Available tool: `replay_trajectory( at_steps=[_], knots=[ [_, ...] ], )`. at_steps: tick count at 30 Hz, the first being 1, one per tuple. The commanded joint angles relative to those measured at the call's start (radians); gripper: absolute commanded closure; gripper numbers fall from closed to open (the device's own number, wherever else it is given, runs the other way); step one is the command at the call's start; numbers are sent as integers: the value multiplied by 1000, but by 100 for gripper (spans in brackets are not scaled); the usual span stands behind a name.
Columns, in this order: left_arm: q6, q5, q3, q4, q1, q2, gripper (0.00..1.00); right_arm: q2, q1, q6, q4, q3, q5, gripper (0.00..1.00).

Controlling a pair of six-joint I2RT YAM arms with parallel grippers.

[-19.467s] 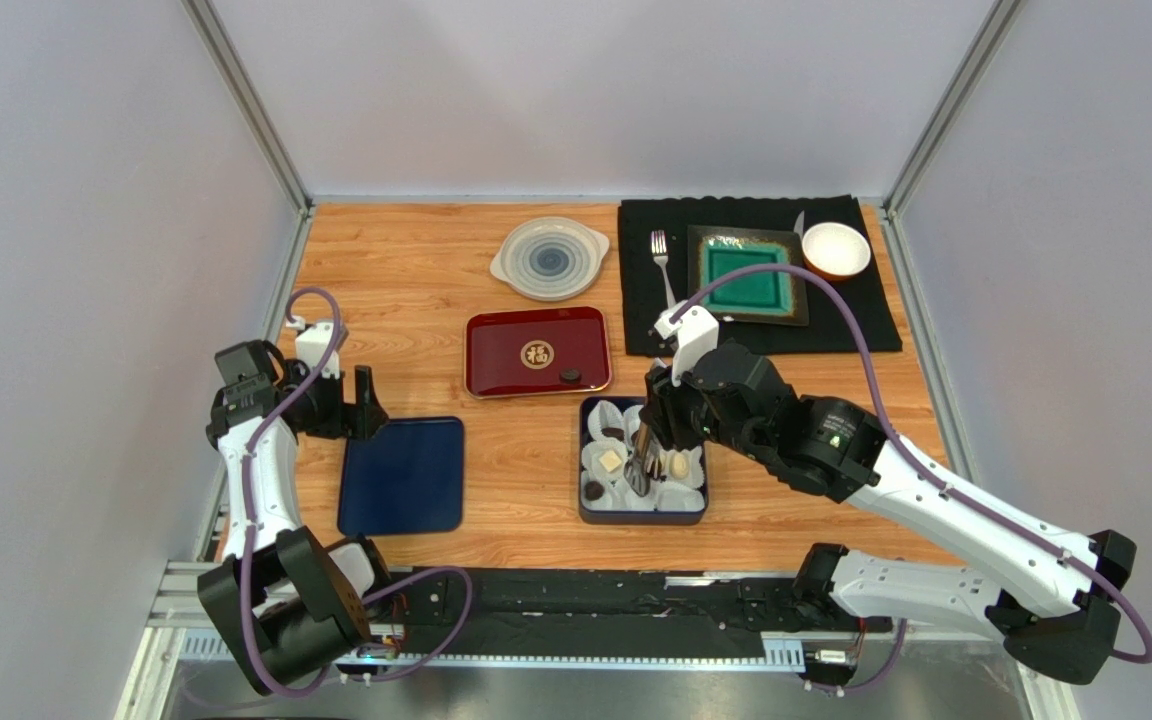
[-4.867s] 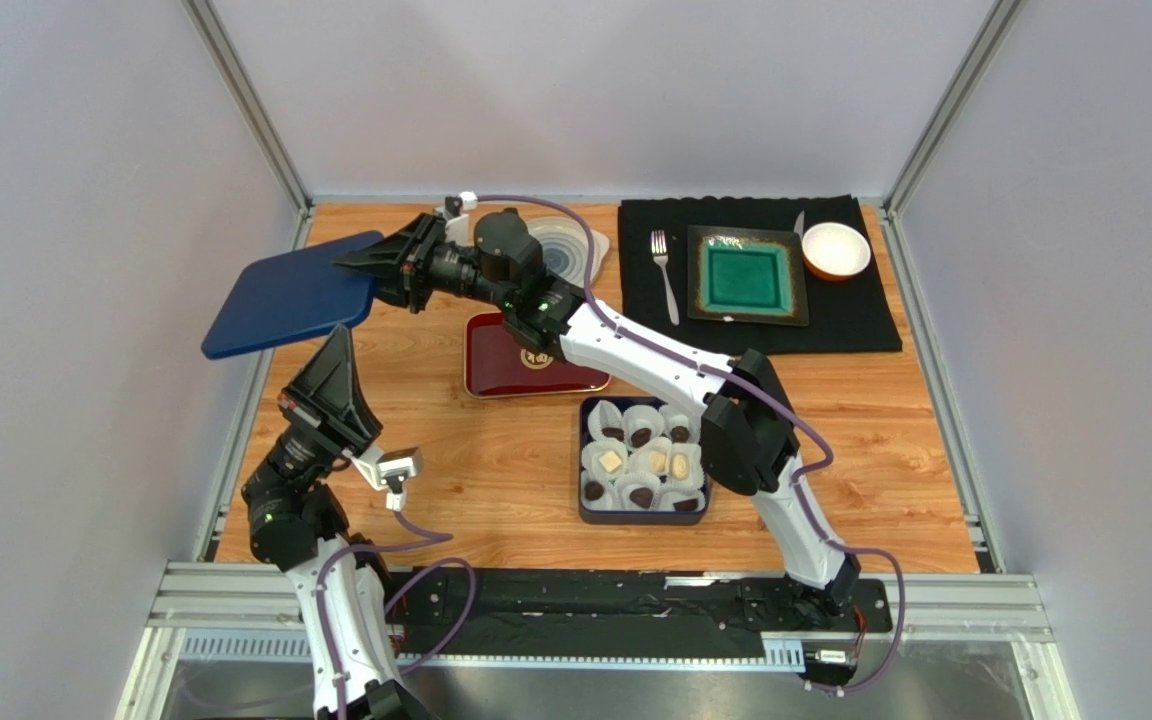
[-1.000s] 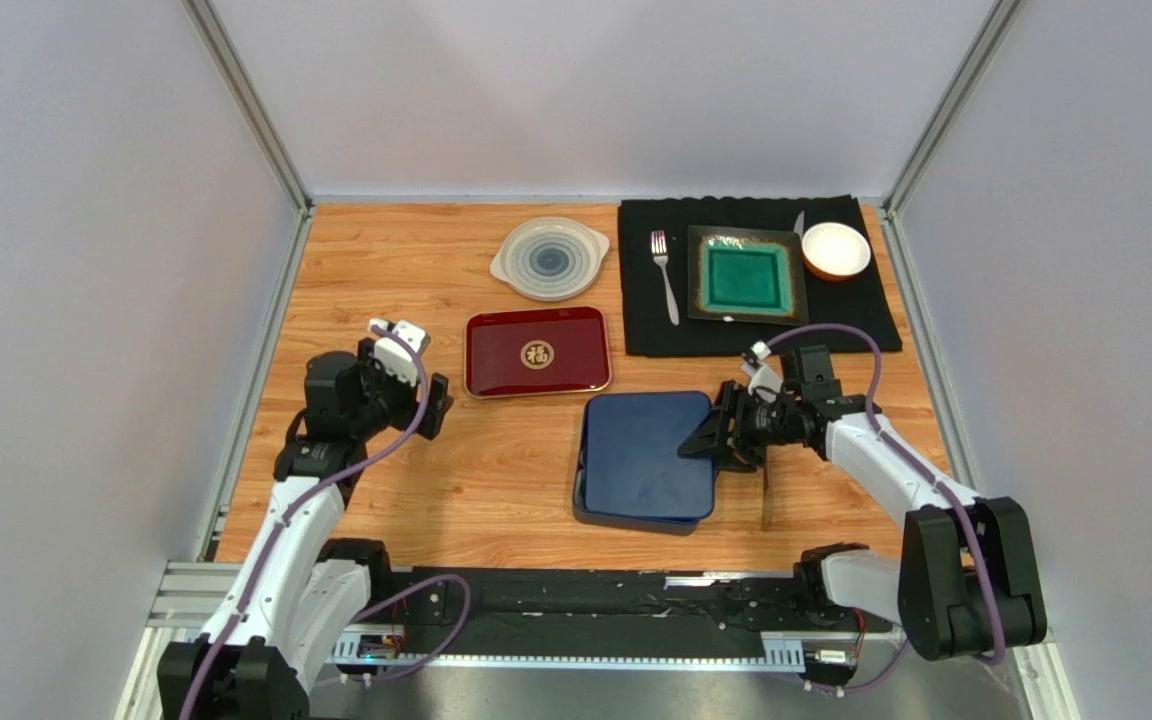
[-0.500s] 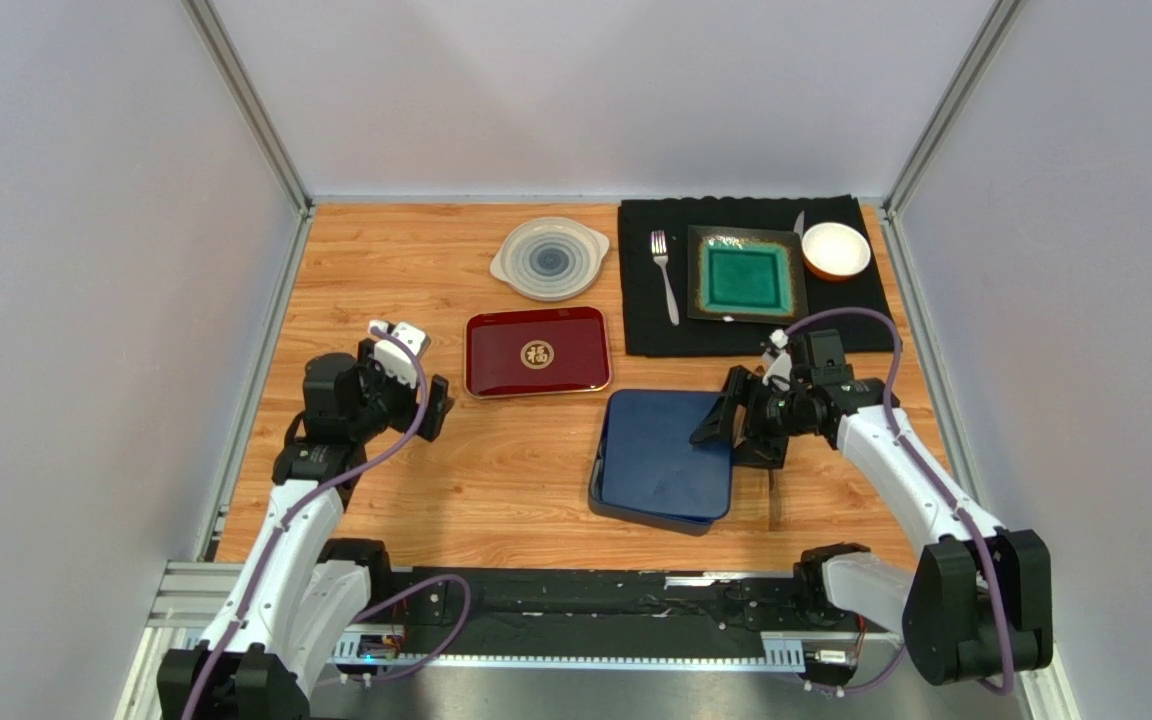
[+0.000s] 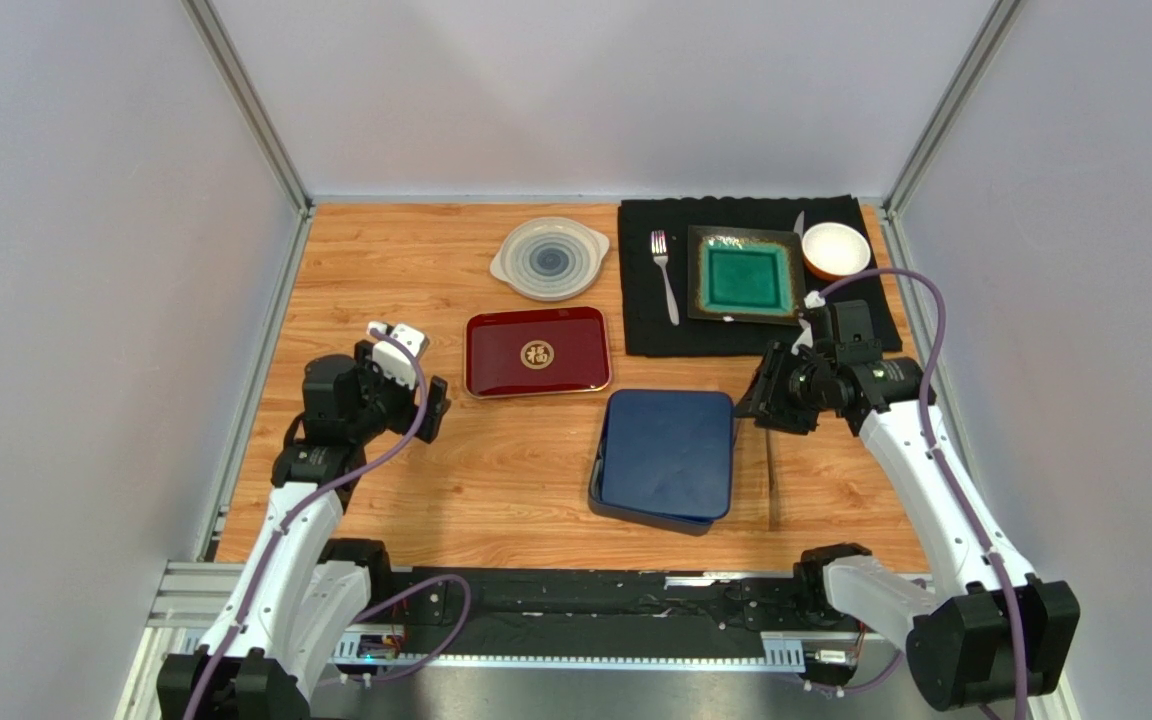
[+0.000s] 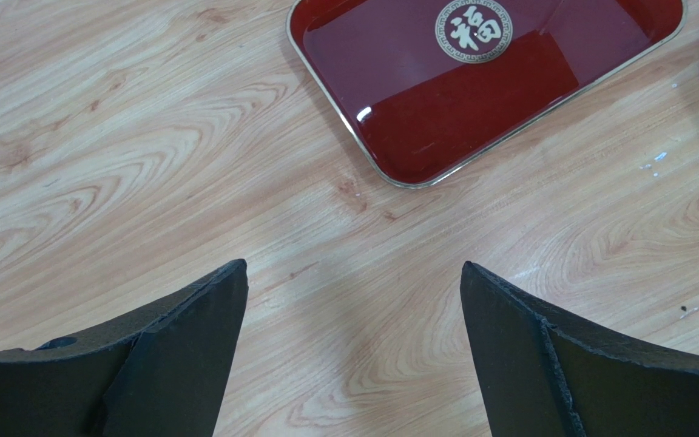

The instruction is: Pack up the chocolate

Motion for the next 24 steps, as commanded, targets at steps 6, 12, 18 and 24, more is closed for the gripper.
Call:
replay_trajectory(
  at_steps=[6, 12, 18, 24],
  knots=[
    [22, -20, 31, -4, -6, -5, 4, -29, 61, -9, 75, 72, 71, 70],
    [17, -17, 34, -4, -6, -2, 4, 23, 62, 0, 141, 49, 59, 71],
    [37, -34, 31, -10, -6, -14, 4, 103, 62, 5, 169, 26, 47, 70],
    [39, -34, 28, -15, -6, -22, 4, 143, 62, 11, 179, 11, 67, 71]
  ],
)
